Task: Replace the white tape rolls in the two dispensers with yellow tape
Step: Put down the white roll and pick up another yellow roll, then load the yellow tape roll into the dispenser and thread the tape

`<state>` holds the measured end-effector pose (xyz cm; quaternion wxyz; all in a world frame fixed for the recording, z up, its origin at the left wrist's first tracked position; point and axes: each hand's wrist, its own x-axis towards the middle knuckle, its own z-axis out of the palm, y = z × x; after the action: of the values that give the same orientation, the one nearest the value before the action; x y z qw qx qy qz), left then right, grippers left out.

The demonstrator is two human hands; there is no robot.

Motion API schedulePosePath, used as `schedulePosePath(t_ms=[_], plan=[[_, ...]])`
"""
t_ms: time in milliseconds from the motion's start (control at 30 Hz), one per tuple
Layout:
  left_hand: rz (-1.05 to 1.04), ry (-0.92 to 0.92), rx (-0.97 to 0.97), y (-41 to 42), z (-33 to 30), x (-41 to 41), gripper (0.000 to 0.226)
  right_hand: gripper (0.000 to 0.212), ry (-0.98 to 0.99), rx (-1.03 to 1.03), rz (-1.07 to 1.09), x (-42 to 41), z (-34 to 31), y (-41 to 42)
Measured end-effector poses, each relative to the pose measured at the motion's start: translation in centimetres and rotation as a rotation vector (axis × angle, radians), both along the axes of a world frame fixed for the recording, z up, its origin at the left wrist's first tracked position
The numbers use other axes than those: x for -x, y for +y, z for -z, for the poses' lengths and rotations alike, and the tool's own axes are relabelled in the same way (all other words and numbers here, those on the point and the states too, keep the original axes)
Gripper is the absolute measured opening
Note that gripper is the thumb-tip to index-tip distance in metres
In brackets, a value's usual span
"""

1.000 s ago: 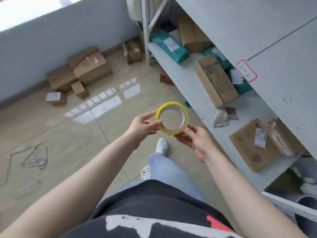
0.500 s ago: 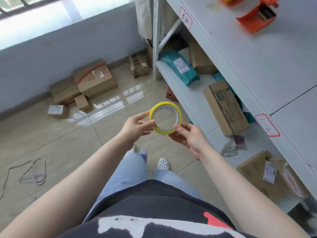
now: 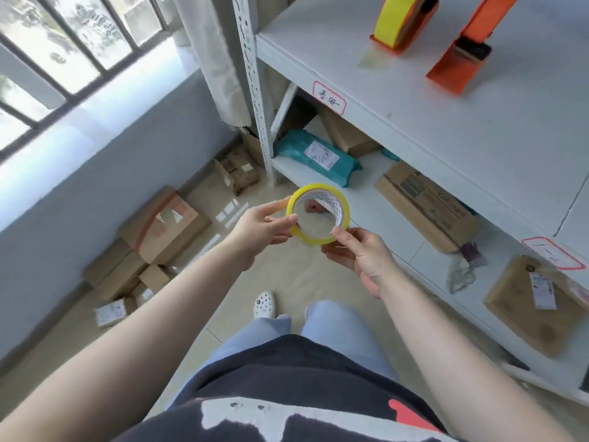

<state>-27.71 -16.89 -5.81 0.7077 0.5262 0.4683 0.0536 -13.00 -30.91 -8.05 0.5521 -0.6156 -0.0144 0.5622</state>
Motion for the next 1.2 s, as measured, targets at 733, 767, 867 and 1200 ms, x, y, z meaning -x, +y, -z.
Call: schedulePosePath(t_ms=[733, 767, 867, 1200], plan=[[0.210, -0.018, -0.005, 16.1, -6.3, -20.3, 0.035, 0.036, -0.882, -0.085, -0.146, -14.1, -6.5, 12.0], [0.237, -0.092, 0.032, 16.5, -6.6, -21.1, 0.035, 0.033, -0.846, -0.114, -0.079, -14.3, -6.6, 12.4], [0.440, -0.265, 0.075, 17.7, -7.2, -23.3, 0.052, 0.021, -0.785, -0.084, 0.107, -14.7, -6.6, 13.4], [0.750, -0.266, -0.008, 20.1, -8.0, -29.2, 0.085, 0.020, -0.761, -0.062, 0.510, -14.9, -7.5, 16.7]])
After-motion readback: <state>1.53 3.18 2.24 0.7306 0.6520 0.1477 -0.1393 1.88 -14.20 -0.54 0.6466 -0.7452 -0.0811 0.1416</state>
